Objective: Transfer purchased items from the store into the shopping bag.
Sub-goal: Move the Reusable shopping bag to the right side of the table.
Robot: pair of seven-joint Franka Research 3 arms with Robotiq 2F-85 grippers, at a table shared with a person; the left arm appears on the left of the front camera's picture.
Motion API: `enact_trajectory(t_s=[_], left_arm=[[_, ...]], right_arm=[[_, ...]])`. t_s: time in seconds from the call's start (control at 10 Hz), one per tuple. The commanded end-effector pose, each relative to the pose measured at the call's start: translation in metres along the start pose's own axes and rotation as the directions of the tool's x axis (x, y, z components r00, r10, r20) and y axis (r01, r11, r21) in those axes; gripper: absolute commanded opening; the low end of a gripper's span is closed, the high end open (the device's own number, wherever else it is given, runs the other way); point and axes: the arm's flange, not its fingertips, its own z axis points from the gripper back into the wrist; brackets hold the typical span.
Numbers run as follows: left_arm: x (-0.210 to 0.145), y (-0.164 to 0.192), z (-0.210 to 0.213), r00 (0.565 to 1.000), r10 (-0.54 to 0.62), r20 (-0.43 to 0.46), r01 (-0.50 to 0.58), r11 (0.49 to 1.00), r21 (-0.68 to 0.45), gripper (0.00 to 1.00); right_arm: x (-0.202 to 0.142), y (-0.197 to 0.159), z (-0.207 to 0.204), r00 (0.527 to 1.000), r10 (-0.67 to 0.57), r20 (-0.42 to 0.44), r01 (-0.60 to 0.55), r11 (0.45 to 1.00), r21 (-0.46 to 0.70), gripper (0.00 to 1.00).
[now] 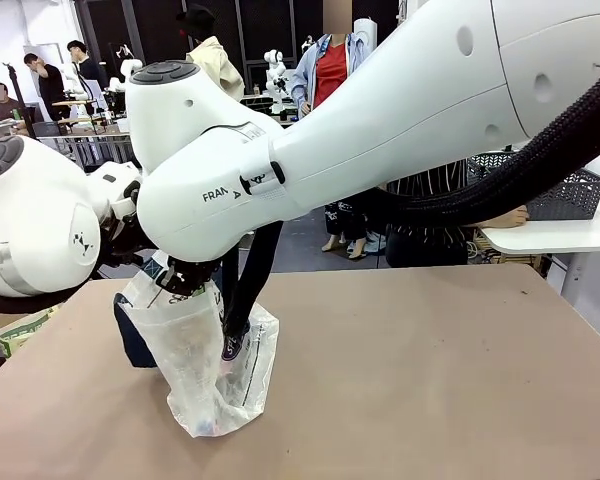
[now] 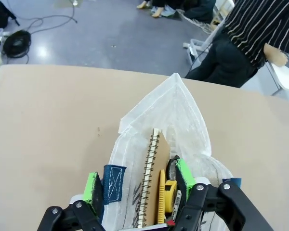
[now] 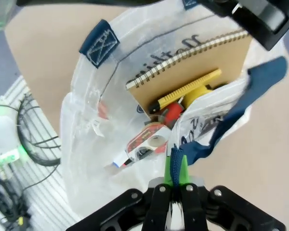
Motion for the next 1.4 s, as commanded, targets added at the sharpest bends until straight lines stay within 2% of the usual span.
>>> enact_trajectory(t_s=[0.0,0.4,0.9,1.1,1.3], left_arm=[[0.000,-0.022,-0.001,0.999,0.001,-0.036,-0.004,0.997,-0.077,0.81],[0.002,-0.013,0.000,0.997,-0.018,-0.080,0.005,0.988,-0.154,0.81],[-0.004,-0.004,0.008,0.984,-0.111,-0.138,0.072,0.963,-0.261,0.81],[-0.004,-0.001,0.010,0.977,-0.144,-0.158,0.089,0.945,-0.314,0.81],[0.000,0.006,0.010,0.960,-0.210,-0.184,0.119,0.903,-0.412,0.81]], right_arm=[[0.005,0.006,-0.005,1.000,-0.001,0.006,0.001,1.000,0.002,0.00],[0.006,0.007,-0.006,1.000,-0.005,0.002,0.005,1.000,0.001,0.00],[0.006,0.006,-0.006,1.000,-0.013,-0.003,0.013,1.000,-0.003,0.00],[0.006,0.007,-0.006,1.000,-0.015,-0.006,0.015,1.000,-0.005,0.00],[0.007,0.006,-0.006,1.000,-0.016,-0.008,0.016,1.000,-0.010,0.00]])
